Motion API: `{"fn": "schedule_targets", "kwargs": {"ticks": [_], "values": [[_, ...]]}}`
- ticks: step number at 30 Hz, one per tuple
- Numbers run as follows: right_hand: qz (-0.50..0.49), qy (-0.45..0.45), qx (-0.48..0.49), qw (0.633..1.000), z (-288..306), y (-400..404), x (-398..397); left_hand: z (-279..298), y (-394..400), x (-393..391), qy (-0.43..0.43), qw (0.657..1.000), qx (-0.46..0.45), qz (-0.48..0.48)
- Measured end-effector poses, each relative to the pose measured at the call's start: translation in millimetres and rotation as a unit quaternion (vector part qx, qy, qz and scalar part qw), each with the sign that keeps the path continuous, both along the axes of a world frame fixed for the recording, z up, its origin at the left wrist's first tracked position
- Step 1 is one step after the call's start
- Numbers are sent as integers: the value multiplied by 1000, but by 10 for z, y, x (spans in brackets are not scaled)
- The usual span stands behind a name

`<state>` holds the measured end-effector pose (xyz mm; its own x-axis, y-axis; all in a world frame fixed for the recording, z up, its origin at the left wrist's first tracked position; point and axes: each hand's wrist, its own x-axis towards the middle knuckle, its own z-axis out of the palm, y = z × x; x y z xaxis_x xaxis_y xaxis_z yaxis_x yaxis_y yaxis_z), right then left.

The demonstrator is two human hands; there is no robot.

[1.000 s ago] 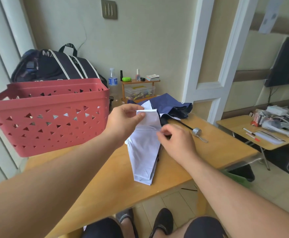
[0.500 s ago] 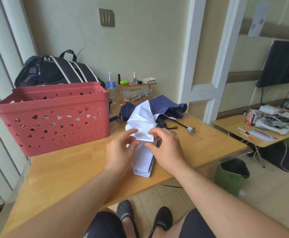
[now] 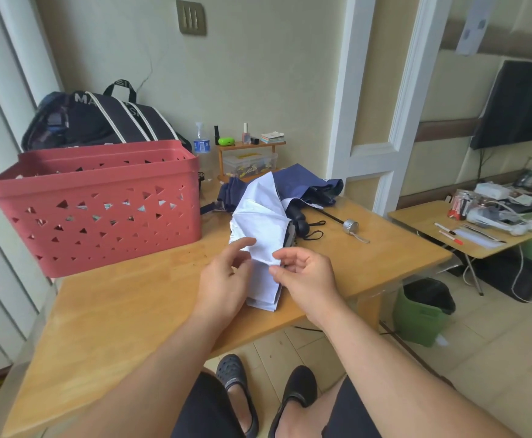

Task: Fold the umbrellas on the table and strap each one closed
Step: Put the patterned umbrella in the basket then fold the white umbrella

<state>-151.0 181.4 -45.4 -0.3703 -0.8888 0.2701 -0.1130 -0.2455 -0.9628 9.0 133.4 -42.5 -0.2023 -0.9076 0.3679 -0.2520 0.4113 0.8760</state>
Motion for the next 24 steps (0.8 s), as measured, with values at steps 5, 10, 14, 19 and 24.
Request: {"fn": "schedule_targets", "kwargs": {"ticks": [5, 10, 14, 19, 24], "values": [[32, 30, 7, 999, -1, 18, -1, -9, -77, 4, 62, 997, 34, -39], [63, 10, 1, 998, 0, 15, -5, -23, -92, 18, 81, 994, 39, -55], [69, -5, 6, 998, 7, 7, -8, -8, -73, 31, 55, 997, 6, -52], [66, -40, 23, 997, 62, 34, -81, -7, -31, 27, -27, 998, -49, -22], [90, -50, 21, 994, 64, 53, -119, 52, -1, 75, -135, 983, -123, 10]]}}
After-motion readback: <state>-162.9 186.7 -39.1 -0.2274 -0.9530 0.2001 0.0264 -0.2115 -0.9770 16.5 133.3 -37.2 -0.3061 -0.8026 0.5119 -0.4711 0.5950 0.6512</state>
